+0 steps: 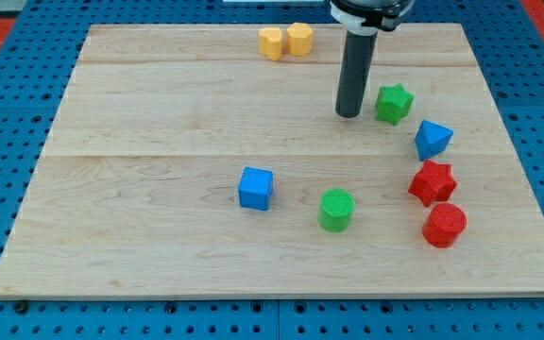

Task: Move the green star and heart towards the right side of the board

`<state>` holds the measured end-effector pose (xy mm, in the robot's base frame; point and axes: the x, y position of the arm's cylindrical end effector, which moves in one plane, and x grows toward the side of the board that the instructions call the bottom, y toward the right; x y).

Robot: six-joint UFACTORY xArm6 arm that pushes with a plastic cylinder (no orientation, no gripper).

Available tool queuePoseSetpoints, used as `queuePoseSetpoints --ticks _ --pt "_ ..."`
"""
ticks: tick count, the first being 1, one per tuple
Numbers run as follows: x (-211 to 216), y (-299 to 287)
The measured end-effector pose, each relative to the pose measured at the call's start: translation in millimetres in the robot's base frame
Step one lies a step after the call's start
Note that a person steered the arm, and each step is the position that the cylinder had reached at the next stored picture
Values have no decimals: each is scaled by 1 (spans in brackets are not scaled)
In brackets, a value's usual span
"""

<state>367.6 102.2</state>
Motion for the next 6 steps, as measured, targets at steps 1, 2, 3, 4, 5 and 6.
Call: queuePoseSetpoints --ticks 1,2,3,4,5,6 --pt "-6 48" --pt "-6 57" --pt "-8 55" --pt "-34 -7" --pt "-57 -102" --pt "-77 -197"
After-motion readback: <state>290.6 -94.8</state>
